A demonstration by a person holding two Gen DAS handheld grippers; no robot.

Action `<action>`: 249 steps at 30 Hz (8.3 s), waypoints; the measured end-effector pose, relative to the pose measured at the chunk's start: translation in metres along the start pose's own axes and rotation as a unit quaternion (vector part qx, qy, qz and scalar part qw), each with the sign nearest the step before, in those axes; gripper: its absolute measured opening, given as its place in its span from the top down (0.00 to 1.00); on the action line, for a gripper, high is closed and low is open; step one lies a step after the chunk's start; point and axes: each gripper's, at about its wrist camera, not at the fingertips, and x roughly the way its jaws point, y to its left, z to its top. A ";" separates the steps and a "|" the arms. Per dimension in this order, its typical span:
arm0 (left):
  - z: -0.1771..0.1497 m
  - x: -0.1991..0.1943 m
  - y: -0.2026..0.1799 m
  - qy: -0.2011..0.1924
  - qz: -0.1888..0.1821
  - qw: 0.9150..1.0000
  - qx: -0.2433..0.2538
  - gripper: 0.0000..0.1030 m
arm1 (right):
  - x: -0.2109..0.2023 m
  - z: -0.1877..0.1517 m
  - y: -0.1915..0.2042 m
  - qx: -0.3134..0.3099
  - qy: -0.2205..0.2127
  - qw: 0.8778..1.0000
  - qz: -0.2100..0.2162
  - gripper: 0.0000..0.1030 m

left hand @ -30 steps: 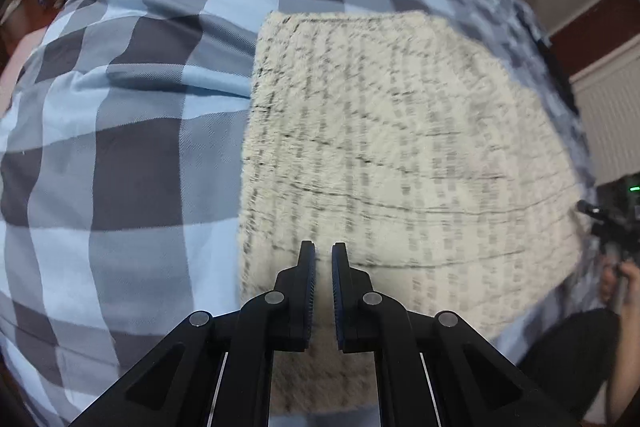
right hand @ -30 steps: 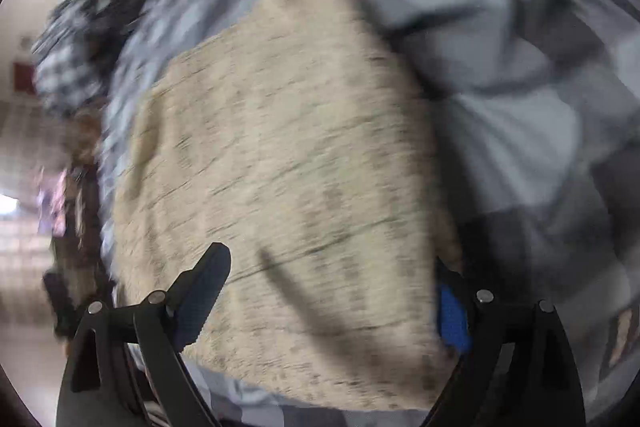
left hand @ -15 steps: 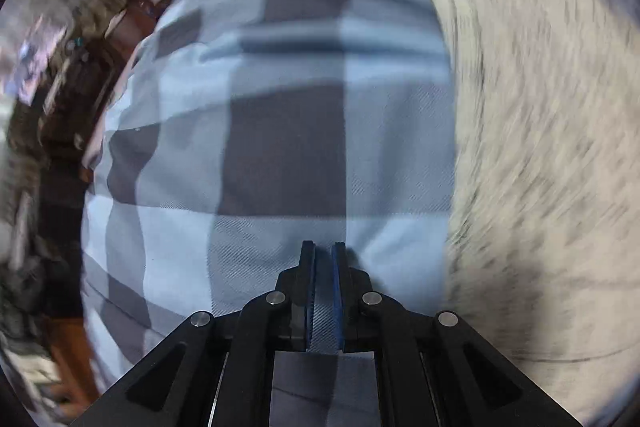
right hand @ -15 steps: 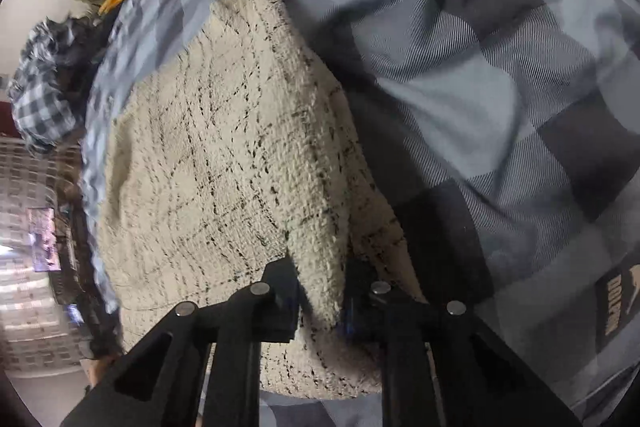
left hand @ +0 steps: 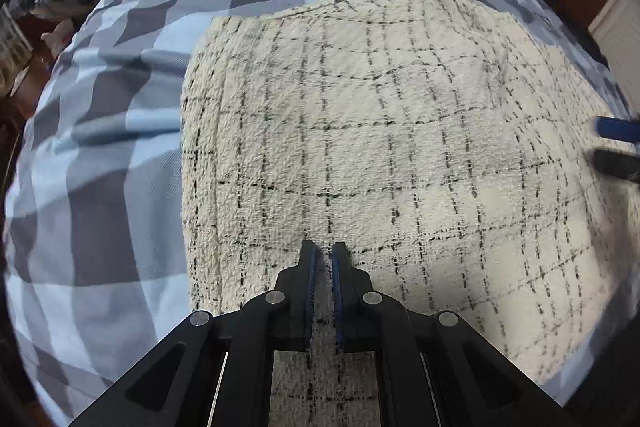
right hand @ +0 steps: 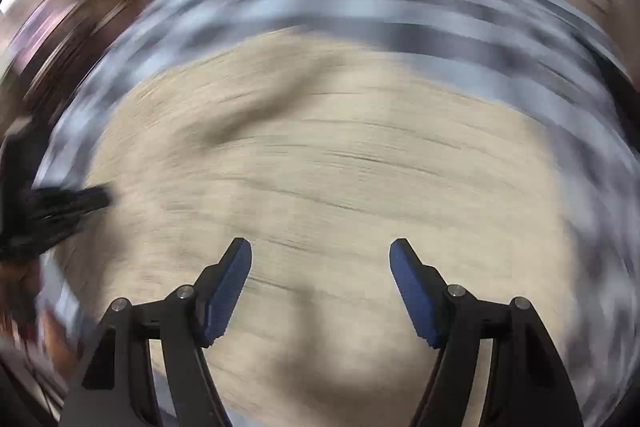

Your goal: Fold small clothes

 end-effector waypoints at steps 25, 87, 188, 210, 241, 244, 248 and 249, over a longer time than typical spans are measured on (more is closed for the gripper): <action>0.010 -0.043 -0.022 -0.043 0.069 0.997 -0.012 0.94 | -0.073 -0.060 -0.127 0.265 -0.107 0.958 0.036 0.04; -0.066 -0.144 -0.005 -0.079 -0.018 0.996 -0.039 0.00 | -0.112 -0.125 -0.104 0.188 -0.133 0.972 -0.039 0.01; -0.118 -0.047 0.048 0.148 -0.038 0.969 -0.196 0.26 | -0.024 -0.216 -0.232 0.585 0.108 0.804 -0.003 0.02; -0.085 -0.070 0.036 0.093 -0.050 0.979 -0.175 0.91 | -0.048 -0.190 -0.250 0.519 0.086 0.850 -0.006 0.88; -0.102 -0.225 0.070 -0.042 -0.228 0.951 -0.203 0.93 | -0.160 -0.213 -0.240 0.474 -0.028 0.864 0.169 0.94; -0.054 -0.192 0.084 -0.045 -0.224 0.946 -0.229 0.93 | -0.138 -0.168 -0.265 0.476 -0.042 0.865 0.155 0.94; 0.013 -0.130 0.104 -0.034 -0.196 0.942 -0.271 0.93 | -0.088 -0.111 -0.296 0.485 -0.044 0.865 0.123 0.94; 0.025 -0.114 0.108 -0.030 -0.188 0.941 -0.279 0.93 | -0.068 -0.097 -0.303 0.487 -0.041 0.865 0.112 0.94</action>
